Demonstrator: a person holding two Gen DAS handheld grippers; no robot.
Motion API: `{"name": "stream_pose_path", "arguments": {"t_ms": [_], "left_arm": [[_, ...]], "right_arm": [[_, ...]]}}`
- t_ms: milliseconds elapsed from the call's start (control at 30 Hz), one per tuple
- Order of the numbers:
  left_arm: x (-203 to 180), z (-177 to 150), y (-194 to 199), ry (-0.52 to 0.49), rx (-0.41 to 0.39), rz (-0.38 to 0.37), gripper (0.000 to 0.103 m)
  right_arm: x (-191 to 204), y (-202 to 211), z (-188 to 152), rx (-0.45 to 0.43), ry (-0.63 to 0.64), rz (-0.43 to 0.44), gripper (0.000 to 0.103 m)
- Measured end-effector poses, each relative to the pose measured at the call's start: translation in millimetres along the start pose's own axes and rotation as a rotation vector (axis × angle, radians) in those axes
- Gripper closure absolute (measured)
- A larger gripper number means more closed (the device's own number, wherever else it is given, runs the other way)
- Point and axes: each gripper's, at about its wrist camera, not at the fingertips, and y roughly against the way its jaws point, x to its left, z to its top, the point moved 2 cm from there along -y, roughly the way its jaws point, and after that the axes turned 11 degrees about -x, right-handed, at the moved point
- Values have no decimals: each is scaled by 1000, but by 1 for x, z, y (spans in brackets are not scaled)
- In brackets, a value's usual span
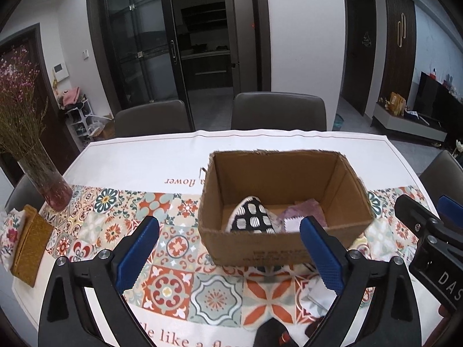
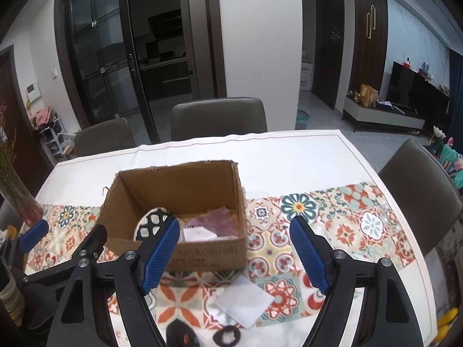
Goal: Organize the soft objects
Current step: 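Move both tools back toward the scarf and pink ring beside the box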
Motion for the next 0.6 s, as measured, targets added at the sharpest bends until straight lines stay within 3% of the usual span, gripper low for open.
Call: {"name": "stream_pose_path", "arguments": {"t_ms": [600], "left_arm": [[3, -21, 61, 26, -41, -4, 4]], "right_arm": [[-11, 61, -16, -41, 0, -18, 24]]}}
